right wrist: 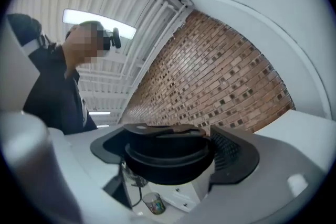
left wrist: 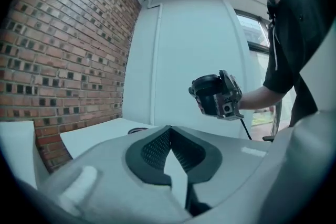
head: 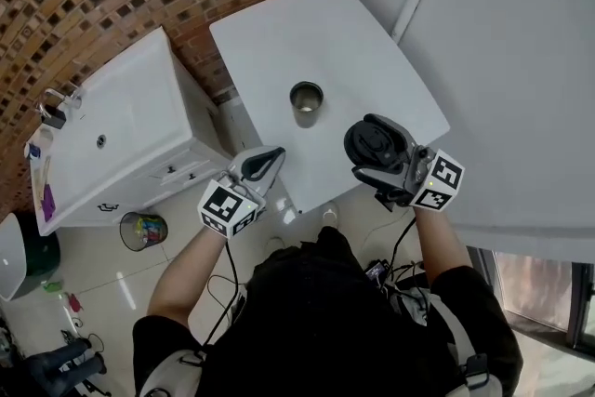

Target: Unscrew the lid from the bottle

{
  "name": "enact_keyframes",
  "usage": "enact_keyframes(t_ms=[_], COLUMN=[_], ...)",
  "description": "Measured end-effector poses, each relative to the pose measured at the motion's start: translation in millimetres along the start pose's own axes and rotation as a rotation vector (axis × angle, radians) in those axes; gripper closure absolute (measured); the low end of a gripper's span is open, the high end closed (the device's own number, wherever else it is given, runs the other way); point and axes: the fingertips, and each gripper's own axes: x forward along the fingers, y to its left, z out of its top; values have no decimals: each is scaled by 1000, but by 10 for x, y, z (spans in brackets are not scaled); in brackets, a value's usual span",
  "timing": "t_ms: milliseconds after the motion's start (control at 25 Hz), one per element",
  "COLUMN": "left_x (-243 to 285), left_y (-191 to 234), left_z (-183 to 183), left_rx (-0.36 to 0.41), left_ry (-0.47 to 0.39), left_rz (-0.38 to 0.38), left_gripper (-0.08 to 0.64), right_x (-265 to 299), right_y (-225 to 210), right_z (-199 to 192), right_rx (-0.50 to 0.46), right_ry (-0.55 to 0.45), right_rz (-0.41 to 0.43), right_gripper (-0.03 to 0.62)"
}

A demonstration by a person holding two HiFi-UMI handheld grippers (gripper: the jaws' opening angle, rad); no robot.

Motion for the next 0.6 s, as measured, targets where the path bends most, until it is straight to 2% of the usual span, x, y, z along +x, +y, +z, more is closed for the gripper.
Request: enact_keyframes(t_ms=[120, 200, 400, 600], left_x=[-308, -486, -797, -978], left_y=[-130, -267, -662, -798], left_z=[80, 156, 229, 317], left_rx=[-3, -12, -7, 19], left_ry=[-56, -87, -113, -133], left_rz=[-69, -126, -261, -270], left_gripper=[558, 558, 558, 558], right_x=[65, 85, 20, -278], right_y=[441, 737, 1352, 1641], right_z=[-39, -103, -255, -315], right_rx=[55, 50, -27, -86], right_ry=[-132, -162, -126, -76], right_rz=[-63, -118, -234, -270], right_gripper=[127, 127, 126, 126])
